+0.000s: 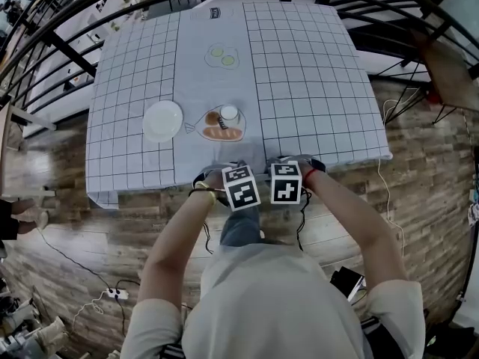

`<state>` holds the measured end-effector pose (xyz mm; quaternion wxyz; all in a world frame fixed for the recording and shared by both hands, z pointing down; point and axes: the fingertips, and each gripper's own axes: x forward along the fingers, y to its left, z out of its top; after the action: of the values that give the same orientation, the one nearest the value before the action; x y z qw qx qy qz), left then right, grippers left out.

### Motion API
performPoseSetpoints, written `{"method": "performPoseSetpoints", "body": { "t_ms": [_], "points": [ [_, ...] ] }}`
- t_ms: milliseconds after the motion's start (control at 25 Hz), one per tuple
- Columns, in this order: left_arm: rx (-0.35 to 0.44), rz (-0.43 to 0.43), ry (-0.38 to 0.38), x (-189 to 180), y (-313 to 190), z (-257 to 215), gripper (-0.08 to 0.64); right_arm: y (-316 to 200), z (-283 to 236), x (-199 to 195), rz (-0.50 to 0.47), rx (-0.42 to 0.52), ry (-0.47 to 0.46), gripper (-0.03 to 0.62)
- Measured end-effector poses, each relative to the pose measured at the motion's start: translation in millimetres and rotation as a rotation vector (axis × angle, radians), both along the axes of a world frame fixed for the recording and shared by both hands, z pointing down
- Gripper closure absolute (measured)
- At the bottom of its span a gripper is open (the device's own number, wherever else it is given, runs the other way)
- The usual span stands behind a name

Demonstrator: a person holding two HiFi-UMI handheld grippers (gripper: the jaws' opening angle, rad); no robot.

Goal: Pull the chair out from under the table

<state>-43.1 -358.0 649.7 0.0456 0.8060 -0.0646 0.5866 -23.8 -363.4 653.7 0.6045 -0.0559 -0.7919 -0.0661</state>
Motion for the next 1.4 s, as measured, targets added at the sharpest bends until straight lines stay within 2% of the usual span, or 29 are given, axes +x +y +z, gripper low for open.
{"method": "performPoseSetpoints", "body": {
  "t_ms": [480, 1400],
  "points": [
    [-0.002, 0.042, -0.002, -1, 7, -1, 0.479, 8, -1, -1, 0.041, -0.017, -0.014, 0.517],
    [-0.008, 0.029, 0.000, 2, 39, -2, 0.479, 39, -2, 2, 0.030, -0.021, -0.013, 0.518]
  ]
}}
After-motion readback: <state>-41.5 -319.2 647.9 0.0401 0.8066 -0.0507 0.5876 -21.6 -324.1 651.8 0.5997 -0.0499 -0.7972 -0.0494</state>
